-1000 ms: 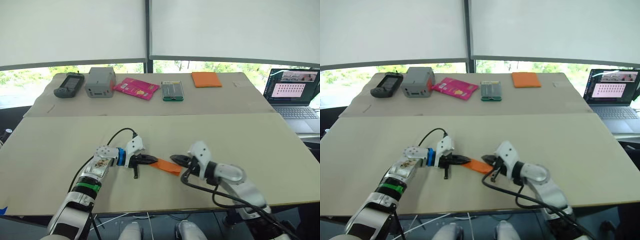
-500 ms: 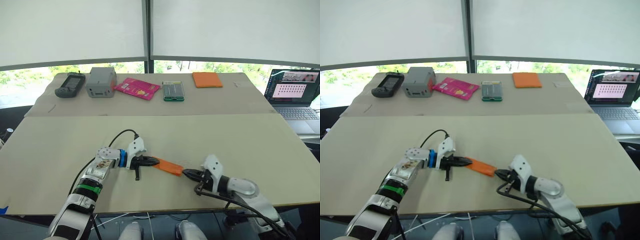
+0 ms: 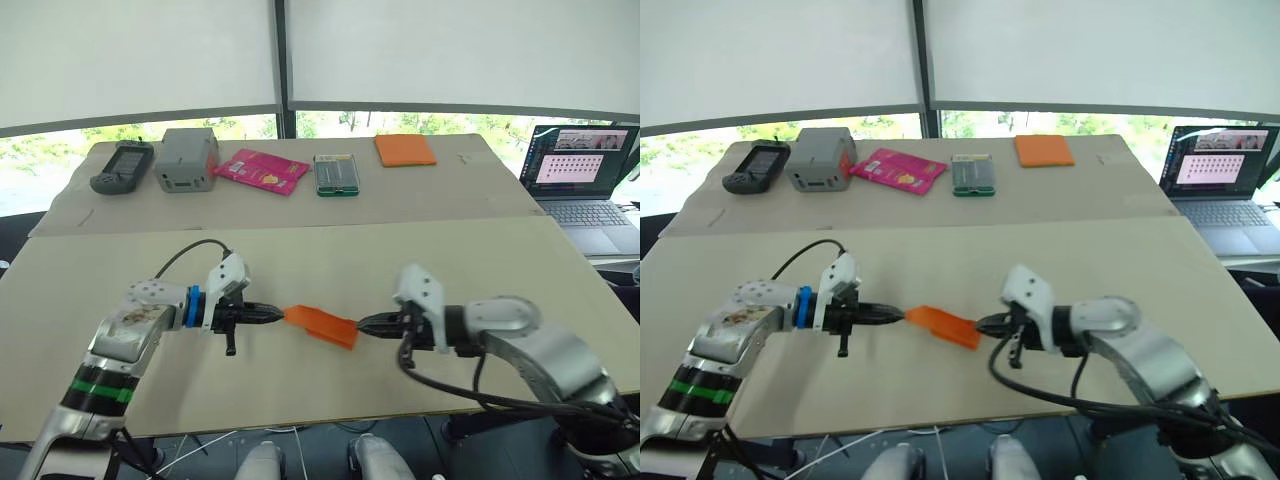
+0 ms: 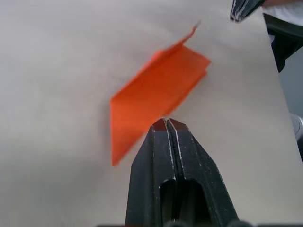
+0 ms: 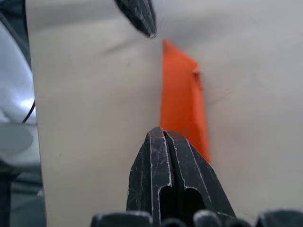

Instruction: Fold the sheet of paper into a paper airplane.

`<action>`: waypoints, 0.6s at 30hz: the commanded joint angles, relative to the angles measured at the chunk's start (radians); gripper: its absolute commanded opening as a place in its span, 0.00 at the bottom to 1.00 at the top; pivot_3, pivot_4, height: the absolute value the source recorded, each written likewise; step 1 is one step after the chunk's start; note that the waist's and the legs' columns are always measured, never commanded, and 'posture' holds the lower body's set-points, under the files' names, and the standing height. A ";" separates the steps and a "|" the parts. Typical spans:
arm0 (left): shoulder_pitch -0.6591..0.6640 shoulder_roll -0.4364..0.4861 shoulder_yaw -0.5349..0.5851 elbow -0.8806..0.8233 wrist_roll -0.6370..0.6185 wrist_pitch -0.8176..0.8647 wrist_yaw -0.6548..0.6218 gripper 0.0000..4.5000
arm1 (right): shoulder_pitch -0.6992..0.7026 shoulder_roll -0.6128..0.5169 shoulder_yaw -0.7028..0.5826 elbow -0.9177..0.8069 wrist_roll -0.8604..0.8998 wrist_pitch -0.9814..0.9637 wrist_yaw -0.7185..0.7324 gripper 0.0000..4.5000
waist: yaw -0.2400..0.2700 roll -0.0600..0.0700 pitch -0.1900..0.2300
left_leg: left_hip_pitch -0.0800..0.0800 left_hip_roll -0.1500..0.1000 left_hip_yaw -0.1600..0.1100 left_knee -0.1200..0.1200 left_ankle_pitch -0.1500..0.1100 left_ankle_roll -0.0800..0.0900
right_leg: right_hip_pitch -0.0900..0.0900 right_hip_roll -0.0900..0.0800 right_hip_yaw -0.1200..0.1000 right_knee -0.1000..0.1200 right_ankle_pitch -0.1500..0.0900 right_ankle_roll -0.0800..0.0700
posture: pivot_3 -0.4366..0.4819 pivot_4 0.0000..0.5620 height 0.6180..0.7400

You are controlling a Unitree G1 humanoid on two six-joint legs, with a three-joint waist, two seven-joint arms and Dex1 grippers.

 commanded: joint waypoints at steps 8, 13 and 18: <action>0.149 0.026 0.121 -0.209 -0.088 0.068 0.128 0.00 | -0.219 0.143 0.059 0.323 -0.157 -0.096 -0.030 0.01 | 0.001 0.000 0.005 | -0.001 -0.001 0.001 0.002 0.000 0.000 | -0.002 -0.001 0.001 0.000 0.001 0.001 | 0.48 0.27 1.00; 0.148 0.020 0.119 -0.230 -0.114 0.074 0.165 0.00 | -0.274 0.164 0.074 0.503 -0.222 -0.216 0.024 0.01 | 0.012 0.000 0.006 | -0.002 0.000 0.000 0.001 0.000 0.000 | -0.002 0.000 -0.001 0.001 0.001 0.000 | 0.48 0.27 1.00; 0.130 0.007 0.208 -0.211 -0.168 0.022 0.178 0.00 | -0.317 0.159 -0.046 0.475 -0.136 -0.183 0.089 0.01 | 0.013 0.000 0.009 | -0.004 -0.001 0.001 0.001 0.000 0.000 | -0.004 -0.001 0.000 0.001 0.001 0.000 | 0.48 0.27 1.00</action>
